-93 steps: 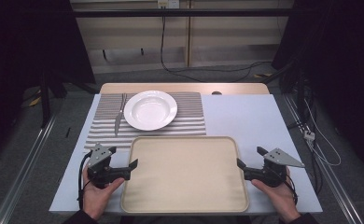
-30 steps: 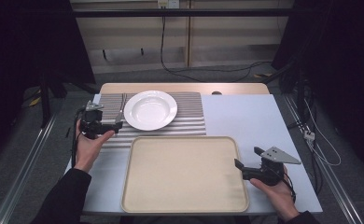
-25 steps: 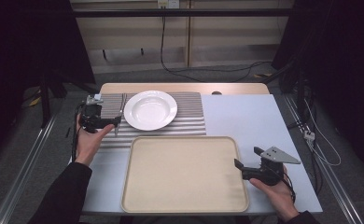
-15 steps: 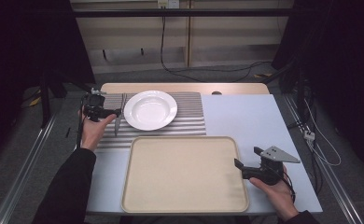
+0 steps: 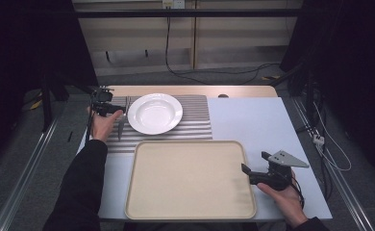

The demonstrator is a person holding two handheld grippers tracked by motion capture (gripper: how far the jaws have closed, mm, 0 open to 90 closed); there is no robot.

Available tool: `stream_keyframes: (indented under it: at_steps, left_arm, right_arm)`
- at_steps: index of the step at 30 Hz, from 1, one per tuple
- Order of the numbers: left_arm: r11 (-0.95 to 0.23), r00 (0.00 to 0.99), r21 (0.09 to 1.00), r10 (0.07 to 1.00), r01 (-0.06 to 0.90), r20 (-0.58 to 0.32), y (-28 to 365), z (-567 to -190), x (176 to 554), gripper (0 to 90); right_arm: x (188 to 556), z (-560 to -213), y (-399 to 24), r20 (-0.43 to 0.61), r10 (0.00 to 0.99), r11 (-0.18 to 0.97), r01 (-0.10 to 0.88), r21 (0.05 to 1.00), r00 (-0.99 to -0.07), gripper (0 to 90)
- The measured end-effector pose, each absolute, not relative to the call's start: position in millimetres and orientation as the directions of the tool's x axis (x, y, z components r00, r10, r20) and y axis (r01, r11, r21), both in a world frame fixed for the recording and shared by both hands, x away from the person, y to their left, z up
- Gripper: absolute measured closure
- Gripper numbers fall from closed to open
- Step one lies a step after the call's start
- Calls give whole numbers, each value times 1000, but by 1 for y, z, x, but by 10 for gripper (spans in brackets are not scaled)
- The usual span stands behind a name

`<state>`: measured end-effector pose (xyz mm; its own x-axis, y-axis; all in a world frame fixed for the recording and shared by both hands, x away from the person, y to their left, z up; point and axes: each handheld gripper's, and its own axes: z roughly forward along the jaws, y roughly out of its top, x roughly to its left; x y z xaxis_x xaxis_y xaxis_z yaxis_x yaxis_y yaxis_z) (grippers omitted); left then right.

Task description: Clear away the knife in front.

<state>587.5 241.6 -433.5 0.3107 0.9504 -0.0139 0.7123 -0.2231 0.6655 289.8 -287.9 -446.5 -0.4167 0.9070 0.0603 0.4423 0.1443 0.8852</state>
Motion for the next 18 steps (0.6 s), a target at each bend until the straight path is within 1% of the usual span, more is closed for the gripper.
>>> stream_keyframes:
  at_steps: [2, 3, 8, 9, 11, 14, 15, 18]
  left_arm:
    - [-220, 308, 662, 951, 717, -17, 242, -436, 591, 367]
    - [-221, 309, 653, 951, 724, -20, 243, -437, 593, 401]
    - [-206, 304, 655, 952, 727, -38, 238, -443, 597, 439]
    - [-204, 306, 652, 951, 730, -45, 236, -444, 597, 471]
    - [-208, 293, 636, 956, 743, -30, 232, -448, 598, 511]
    - [-172, 282, 644, 957, 745, -71, 233, -453, 601, 534]
    - [-169, 286, 638, 955, 751, -84, 234, -453, 602, 565]
    - [-185, 287, 627, 956, 757, -64, 230, -453, 605, 583]
  right_arm:
    - [290, -447, -288, 60, 907, 145, 443, 885, -417, 100]
    - [290, -447, -288, 59, 907, 147, 444, 884, -417, 100]
    - [290, -447, -288, 58, 906, 149, 444, 883, -419, 100]
    - [290, -447, -288, 58, 906, 149, 444, 883, -419, 100]
    - [290, -447, -288, 61, 906, 148, 447, 882, -420, 100]
    - [290, -447, -288, 63, 905, 147, 448, 882, -420, 100]
    - [290, -447, -288, 63, 904, 147, 446, 883, -423, 100]
    - [290, -447, -288, 65, 904, 147, 449, 882, -423, 100]
